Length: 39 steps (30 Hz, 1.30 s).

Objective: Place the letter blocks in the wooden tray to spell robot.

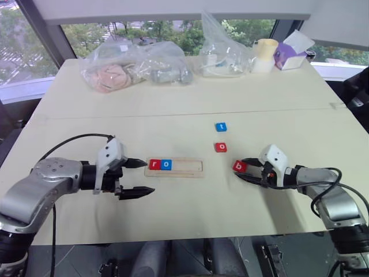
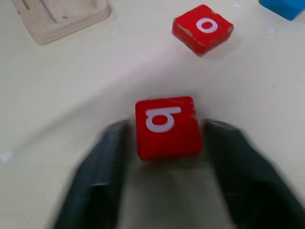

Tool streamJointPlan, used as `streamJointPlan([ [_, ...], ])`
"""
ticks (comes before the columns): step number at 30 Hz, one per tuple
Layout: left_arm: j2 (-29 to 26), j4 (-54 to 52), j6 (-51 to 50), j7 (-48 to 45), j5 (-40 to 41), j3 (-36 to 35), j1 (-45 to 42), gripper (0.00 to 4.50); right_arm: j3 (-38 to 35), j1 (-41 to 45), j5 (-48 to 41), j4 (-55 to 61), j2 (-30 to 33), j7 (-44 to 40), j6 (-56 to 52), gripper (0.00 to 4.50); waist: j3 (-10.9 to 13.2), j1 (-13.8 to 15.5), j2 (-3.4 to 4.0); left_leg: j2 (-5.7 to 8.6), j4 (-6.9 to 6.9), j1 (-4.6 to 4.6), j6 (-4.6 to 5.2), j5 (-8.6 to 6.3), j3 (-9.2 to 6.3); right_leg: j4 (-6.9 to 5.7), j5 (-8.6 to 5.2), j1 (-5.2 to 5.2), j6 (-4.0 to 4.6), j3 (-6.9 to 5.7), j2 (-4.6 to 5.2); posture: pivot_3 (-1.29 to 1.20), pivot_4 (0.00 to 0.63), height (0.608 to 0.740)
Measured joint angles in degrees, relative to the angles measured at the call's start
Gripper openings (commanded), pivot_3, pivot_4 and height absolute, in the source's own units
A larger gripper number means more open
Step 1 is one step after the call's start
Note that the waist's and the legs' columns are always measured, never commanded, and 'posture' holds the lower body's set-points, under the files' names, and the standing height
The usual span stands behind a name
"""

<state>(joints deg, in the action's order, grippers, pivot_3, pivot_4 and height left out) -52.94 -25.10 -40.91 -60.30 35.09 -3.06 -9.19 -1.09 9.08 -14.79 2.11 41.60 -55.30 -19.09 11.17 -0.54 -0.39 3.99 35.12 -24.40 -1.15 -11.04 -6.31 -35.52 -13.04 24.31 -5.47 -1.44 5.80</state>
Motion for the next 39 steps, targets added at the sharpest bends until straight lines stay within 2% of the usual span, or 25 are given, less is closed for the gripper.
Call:
streamJointPlan([
  [6, -0.2, 0.79, 0.55, 0.05, -0.64, -0.19, 0.15, 4.5, 0.36, 0.72, -0.39, 0.72, -0.13, 0.45, -2.06, 1.17, 0.0, -0.05, 0.0, 0.0, -0.01, 0.0, 0.0, 0.0, 0.0, -0.01, 0.0, 0.01, 0.0, 0.0, 0.0, 0.0, 0.15, 0.74],
  [11, -0.44, 3.89, 1.93, 0.78, -1.5, -2.34, -1.08, 4.5, 4.07, 11.7, -5.0, 7.6, -4.51, -0.29, -9.86, 1.17, 0.02, -0.43, 0.01, -0.16, 0.01, 0.04, 0.0, 0.0, 0.01, -0.24, 0.02, 0.14, 0.06, 0.11, -0.18, 0.0, 0.15, 0.74],
  [16, -2.77, 5.95, 3.64, -0.14, -2.87, -3.31, -0.15, 4.5, 11.28, 17.18, -4.22, 9.31, -5.0, -3.08, -11.51, 1.17, 0.0, 0.54, -0.01, -0.12, -0.03, -0.02, -0.01, -0.01, -0.01, -0.05, 0.0, 0.11, 0.05, 0.02, -0.17, 0.0, 0.15, 0.74],
  [20, -2.99, 6.46, 4.52, -0.25, -4.26, -3.37, 1.16, 4.5, 20.69, 21.46, 1.55, 4.09, -9.08, -4.37, -8.67, 1.17, 0.0, -0.15, -0.02, -0.08, -0.02, -0.02, -0.02, -0.01, 0.05, -0.03, 0.03, 0.12, 0.04, 0.08, -0.14, 0.0, 0.15, 0.74],
  [23, -2.32, 5.02, 4.28, 0.78, -4.32, -3.44, 2.62, 4.5, 24.88, 23.02, 4.85, 0.5, -11.0, -5.21, -5.61, 1.17, 0.0, -0.14, -0.02, -0.08, -0.03, -0.01, -0.02, 0.0, 0.03, -0.04, 0.03, 0.13, 0.03, 0.08, -0.15, 0.0, 0.15, 0.74],
  [27, 0.01, 2.01, 2.34, 3.13, -2.32, -3.71, 3.1, 4.5, 26.39, 25.51, 8.03, -4.44, -13.94, -4.46, -3.43, 1.17, 0.0, -0.22, -0.02, -0.08, 0.0, 0.0, -0.06, 0.02, 0.02, -0.16, 0.07, 0.14, -0.03, 0.08, -0.17, 0.0, 0.15, 0.74],
  [39, -0.44, -2.01, -0.12, 5.29, -1.44, -4.77, 5.5, 4.5, 27.6, 28.45, 11.87, -9.39, -18.91, -4.15, -1.82, 1.17, 0.0, -0.25, -0.02, -0.08, 0.01, 0.14, -0.15, 0.08, 0.0, -0.53, 0.04, 0.19, 0.03, 0.11, -0.21, 0.0, 0.15, 0.74],
])
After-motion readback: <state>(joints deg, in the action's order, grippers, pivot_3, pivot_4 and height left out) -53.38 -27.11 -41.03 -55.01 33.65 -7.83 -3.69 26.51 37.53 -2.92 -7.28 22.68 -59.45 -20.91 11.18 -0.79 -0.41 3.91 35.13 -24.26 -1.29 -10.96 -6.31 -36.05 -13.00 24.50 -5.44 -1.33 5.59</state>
